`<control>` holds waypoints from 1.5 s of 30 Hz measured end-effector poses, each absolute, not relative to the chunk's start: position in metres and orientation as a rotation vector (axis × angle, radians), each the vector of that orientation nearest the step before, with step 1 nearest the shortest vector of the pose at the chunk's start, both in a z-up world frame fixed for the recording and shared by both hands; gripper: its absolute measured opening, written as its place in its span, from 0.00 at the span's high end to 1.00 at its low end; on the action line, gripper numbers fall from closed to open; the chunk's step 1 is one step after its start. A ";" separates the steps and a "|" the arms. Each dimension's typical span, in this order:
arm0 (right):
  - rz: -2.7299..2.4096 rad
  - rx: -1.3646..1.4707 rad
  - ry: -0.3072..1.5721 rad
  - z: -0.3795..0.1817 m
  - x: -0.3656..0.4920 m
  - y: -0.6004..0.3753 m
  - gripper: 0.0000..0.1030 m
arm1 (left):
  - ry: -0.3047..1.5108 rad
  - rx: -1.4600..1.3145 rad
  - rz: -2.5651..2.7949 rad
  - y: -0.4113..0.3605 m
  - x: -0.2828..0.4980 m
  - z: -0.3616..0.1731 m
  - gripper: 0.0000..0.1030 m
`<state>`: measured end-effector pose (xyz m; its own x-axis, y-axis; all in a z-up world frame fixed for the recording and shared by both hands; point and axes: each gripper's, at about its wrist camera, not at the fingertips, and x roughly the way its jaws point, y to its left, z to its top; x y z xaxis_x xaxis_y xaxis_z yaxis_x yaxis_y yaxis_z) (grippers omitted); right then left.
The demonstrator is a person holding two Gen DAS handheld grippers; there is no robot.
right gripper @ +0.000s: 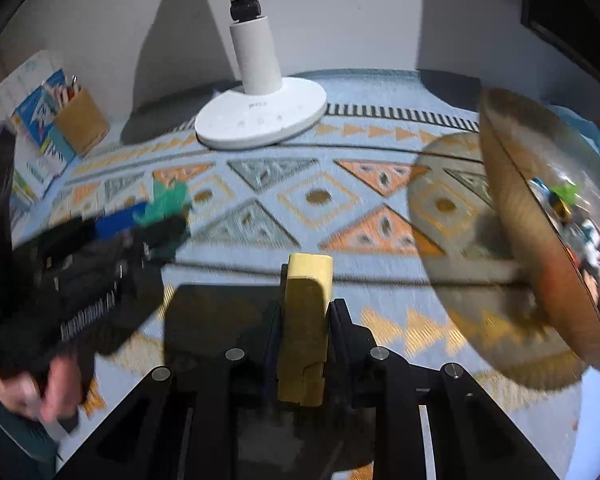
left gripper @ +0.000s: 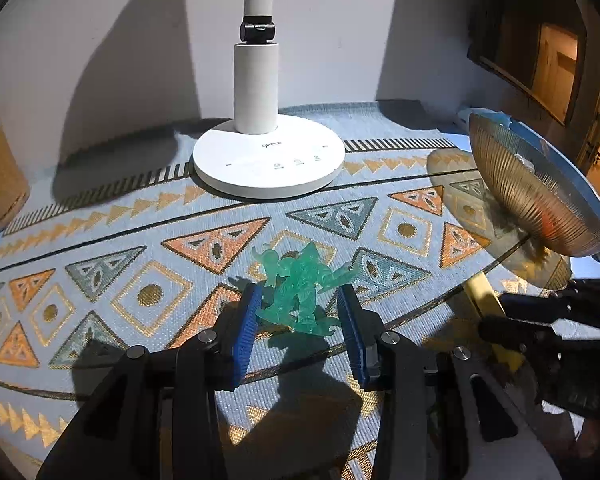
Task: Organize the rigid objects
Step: 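Grasp the green translucent figure with the left gripper while the right grasps the yellow stick, then carry both held objects over the glass bowl and open both grippers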
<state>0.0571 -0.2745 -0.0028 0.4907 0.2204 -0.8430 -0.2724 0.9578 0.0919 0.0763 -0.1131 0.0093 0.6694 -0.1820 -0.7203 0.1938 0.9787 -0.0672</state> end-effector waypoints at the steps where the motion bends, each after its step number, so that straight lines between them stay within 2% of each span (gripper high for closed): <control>1: 0.293 -0.069 1.011 -0.004 0.053 -0.276 0.76 | 0.808 0.011 -0.211 -0.112 0.076 0.010 0.65; 5: 0.300 -0.036 1.022 -0.010 0.043 -0.283 0.75 | 0.805 -0.007 -0.215 -0.108 0.076 0.010 0.65; 9: 0.309 -0.009 1.011 -0.009 0.037 -0.283 0.60 | 0.811 -0.009 -0.216 -0.109 0.075 0.009 0.65; 12: 0.280 -0.059 0.989 -0.011 0.031 -0.273 0.60 | 0.807 -0.015 -0.223 -0.108 0.074 0.010 0.65; 14: 0.249 -0.110 0.970 -0.013 0.027 -0.265 0.62 | 0.801 -0.015 -0.229 -0.109 0.073 0.011 0.65; 16: 0.249 -0.128 0.959 -0.013 0.023 -0.259 0.77 | 0.795 -0.009 -0.240 -0.110 0.072 0.011 0.65; 17: 0.262 -0.109 0.964 -0.012 0.022 -0.259 0.77 | 0.792 0.000 -0.246 -0.112 0.071 0.012 0.65; 24: 0.386 0.050 0.929 0.012 0.003 -0.269 0.77 | 0.769 0.043 -0.233 -0.120 0.064 0.021 0.65; 30: 0.369 0.166 0.794 0.077 -0.008 -0.322 0.77 | 0.621 0.003 -0.343 -0.147 0.044 0.098 0.65; 33: 0.278 0.172 0.671 0.123 -0.016 -0.359 0.77 | 0.507 0.005 -0.422 -0.178 0.036 0.152 0.65; 37: 0.105 0.173 0.535 0.170 -0.025 -0.411 0.77 | 0.447 -0.015 -0.525 -0.220 0.038 0.196 0.65; 41: -0.037 0.181 0.473 0.194 -0.022 -0.459 0.77 | 0.455 -0.028 -0.614 -0.265 0.053 0.208 0.65; 45: -0.094 0.219 0.497 0.191 -0.010 -0.494 0.77 | 0.551 -0.068 -0.664 -0.304 0.082 0.186 0.65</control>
